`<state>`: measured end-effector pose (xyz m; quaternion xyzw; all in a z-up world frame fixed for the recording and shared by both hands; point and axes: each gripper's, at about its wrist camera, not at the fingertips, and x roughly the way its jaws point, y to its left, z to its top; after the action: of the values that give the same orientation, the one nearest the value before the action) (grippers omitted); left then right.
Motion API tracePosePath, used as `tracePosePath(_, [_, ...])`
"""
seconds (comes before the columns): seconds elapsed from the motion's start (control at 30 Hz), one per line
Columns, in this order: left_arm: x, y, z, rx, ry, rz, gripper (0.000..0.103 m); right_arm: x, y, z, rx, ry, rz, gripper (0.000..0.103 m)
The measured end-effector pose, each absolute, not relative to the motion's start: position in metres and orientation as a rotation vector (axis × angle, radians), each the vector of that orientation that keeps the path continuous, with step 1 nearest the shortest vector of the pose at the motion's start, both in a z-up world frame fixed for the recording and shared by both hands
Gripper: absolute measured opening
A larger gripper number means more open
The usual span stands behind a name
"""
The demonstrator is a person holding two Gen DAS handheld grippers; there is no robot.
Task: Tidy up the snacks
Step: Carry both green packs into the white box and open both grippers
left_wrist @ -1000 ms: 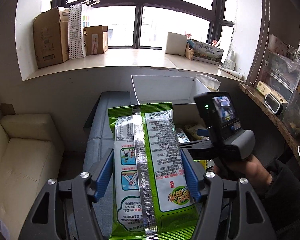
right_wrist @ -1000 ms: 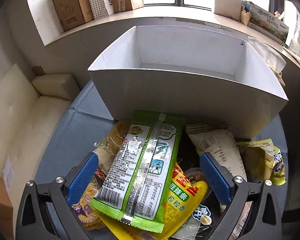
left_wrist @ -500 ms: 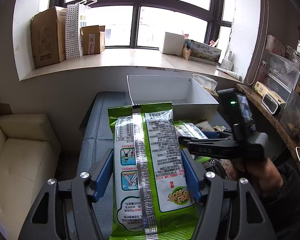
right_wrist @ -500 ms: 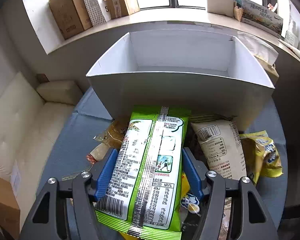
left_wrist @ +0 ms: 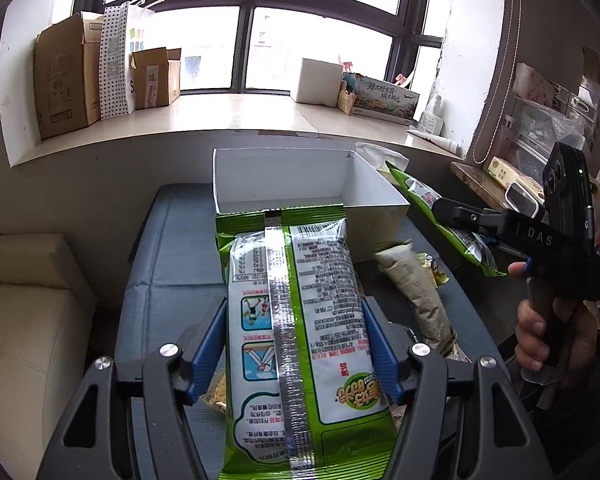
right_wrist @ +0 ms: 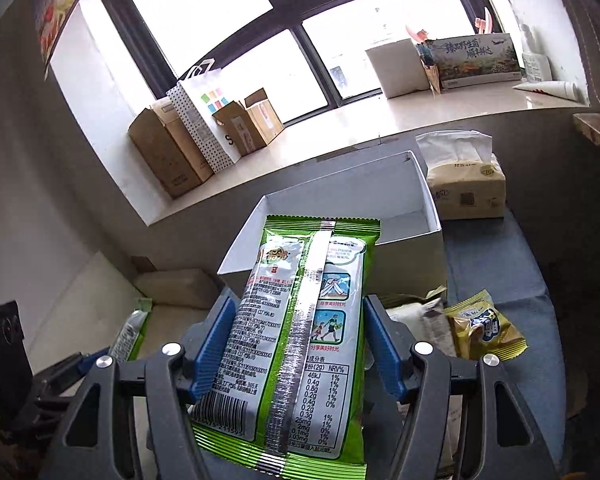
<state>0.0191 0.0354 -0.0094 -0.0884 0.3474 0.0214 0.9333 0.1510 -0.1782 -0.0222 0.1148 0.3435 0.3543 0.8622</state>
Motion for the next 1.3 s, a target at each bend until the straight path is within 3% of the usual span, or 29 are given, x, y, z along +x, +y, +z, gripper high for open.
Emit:
tracePosePath(0.3, [0.075,0.045,0.011,-0.168,0.670,0.027,0.070,0.191,-0.170,-0.011,0.225,0.717,0.752,0.069])
tracePosePath(0.53, [0.182,0.064,0.012,-0.137,0.713,0.031,0.070,0.254,-0.132,0.003,0.074,0.718,0.694,0.069])
tracePosePath(0.8, [0.290,0.096,-0.021,-0.186,0.841,0.063,0.073,0.335,-0.092,-0.033,-0.022,0.837,0.624,0.070])
tracePosePath(0.87, [0.306,0.098,-0.030,-0.191,0.883,0.050,0.077,0.344,-0.086,-0.040,-0.040,0.842,0.612,0.074])
tracePosePath(0.9, [0.311,0.098,-0.034,-0.172,0.893,0.068,0.090,0.348,-0.084,-0.044,-0.043,0.848,0.609,0.076])
tracePosePath(0.93, [0.315,0.097,-0.037,-0.145,0.899,0.091,0.099,0.351,-0.083,-0.047,-0.044,0.855,0.609,0.086])
tracePosePath(1.0, [0.316,0.099,-0.039,-0.119,0.864,0.120,0.103,0.355,-0.082,-0.052,-0.058,0.863,0.591,0.103])
tracePosePath(1.3, [0.289,0.108,-0.038,-0.158,0.778,0.094,0.103,0.349,-0.094,-0.053,-0.104,0.842,0.559,0.103])
